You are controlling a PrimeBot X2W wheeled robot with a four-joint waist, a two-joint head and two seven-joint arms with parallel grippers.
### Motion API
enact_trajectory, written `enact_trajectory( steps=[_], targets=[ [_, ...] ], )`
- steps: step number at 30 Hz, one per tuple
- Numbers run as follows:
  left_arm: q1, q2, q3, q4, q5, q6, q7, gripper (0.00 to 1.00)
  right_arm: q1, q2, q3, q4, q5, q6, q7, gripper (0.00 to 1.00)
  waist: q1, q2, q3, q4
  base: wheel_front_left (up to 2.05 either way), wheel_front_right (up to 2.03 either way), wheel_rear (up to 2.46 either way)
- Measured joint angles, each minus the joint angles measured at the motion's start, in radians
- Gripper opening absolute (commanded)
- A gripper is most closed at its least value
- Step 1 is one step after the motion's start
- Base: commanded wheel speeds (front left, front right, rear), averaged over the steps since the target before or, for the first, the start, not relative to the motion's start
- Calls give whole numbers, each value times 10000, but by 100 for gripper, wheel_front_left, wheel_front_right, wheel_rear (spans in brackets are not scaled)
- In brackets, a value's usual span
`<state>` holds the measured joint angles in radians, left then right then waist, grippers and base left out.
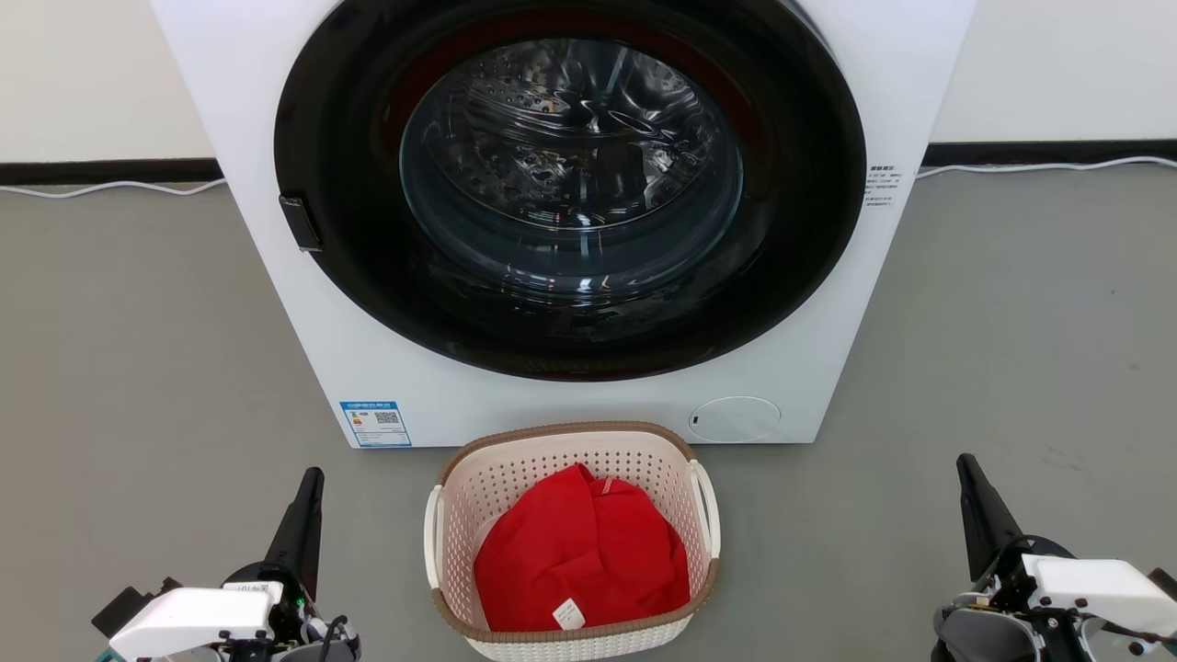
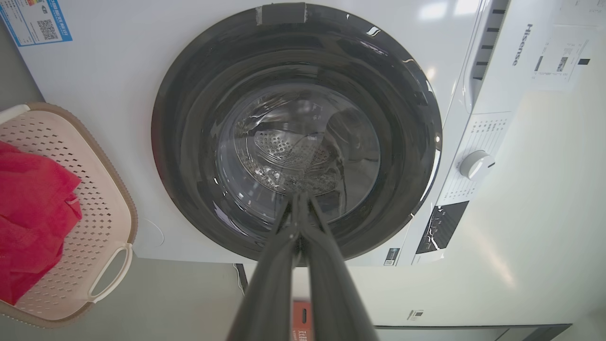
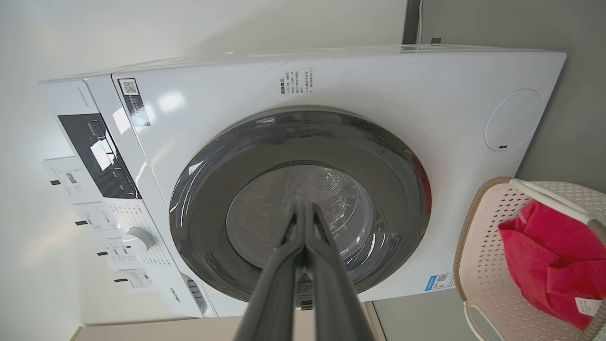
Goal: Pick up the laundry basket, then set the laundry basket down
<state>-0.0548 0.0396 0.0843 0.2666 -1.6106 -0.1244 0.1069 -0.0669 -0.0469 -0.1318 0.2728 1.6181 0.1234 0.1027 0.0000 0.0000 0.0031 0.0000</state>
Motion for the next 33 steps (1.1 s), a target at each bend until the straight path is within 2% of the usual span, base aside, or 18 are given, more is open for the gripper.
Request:
enact_trajectory(
  steps=[16, 17, 18, 19, 20, 33],
  targets=[
    [0, 0, 0, 0, 0, 0, -2, 0, 0, 0, 0, 0, 0, 0, 0, 0, 0, 0, 0, 0, 0, 0, 0],
    [26, -8, -2, 36, 0, 6, -13, 100, 30, 0, 10, 40, 0, 0, -2, 100, 0, 0, 0, 0, 0, 0, 0],
    [86, -33, -4, 138, 0, 10, -17, 100, 83, 12, 29, 121, 0, -4, -2, 100, 0, 0, 0, 0, 0, 0, 0],
    [184, -61, -6, 270, 0, 12, -17, 0, 163, 35, 40, 263, 0, -6, -2, 0, 0, 0, 0, 0, 0, 0, 0],
    [320, -90, -12, 399, -2, 12, -17, 100, 286, 58, 52, 372, 0, -8, -2, 100, 0, 0, 0, 0, 0, 0, 0],
    [749, -125, -117, 512, 186, 13, -295, 100, 651, 136, 424, 635, -113, -13, -240, 100, 3, 0, 4, 10, 0, 0, 0]
  ],
)
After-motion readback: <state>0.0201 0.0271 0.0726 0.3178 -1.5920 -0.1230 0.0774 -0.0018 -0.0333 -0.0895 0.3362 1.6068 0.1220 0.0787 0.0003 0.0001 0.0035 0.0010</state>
